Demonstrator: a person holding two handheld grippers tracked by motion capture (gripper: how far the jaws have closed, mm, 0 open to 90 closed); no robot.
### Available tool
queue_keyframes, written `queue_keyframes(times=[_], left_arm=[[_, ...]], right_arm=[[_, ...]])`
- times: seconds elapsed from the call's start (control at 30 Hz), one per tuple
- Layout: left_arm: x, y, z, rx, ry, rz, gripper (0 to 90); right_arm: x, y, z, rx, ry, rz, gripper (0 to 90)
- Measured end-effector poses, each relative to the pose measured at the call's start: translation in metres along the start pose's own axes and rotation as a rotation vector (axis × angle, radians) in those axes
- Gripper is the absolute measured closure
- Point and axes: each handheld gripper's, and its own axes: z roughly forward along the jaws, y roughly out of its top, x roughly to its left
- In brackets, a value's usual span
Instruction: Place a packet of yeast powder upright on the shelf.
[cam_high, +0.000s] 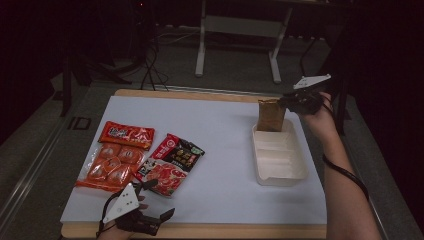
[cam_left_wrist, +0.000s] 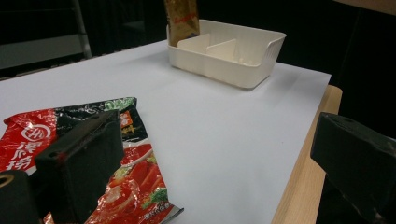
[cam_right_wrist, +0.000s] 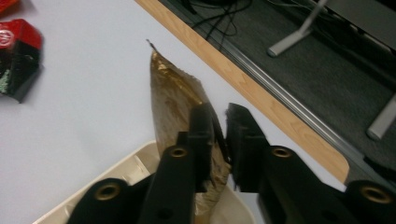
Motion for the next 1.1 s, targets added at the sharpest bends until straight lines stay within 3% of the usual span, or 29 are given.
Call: queue_keyframes(times=[0.27, 0.53, 0.8, 1.03, 1.07, 1.1], left_arm=[[0.001, -0.001, 0.000, 0.002, -0.004, -0.005, 3.3], [0.003, -0.002, 0.000, -0.003, -0.005, -0.018, 3.3], [0.004, -0.003, 0.000, -0.003, -0.007, -0.018, 3.3], [0.002, -0.002, 0.001, 0.003, -0.012, -0.010, 3.3], [0.001, -0.001, 0.001, 0.002, -0.012, -0.012, 3.3], [0.002, -0.001, 0.001, 0.001, -0.011, -0.014, 3.3]], right_arm=[[0.003, 0.005, -0.007, 0.014, 0.005, 0.035, 62.9], [0.009, 0.015, -0.024, -0.056, 0.022, 0.047, 59.3], [0.023, 0.023, -0.034, -0.081, 0.048, 0.032, 58.6], [0.036, 0.022, -0.037, -0.119, 0.085, 0.056, 43.7], [0.042, 0.020, -0.040, -0.140, 0.095, 0.077, 34.4], [0.045, 0.020, -0.040, -0.148, 0.097, 0.085, 32.3]])
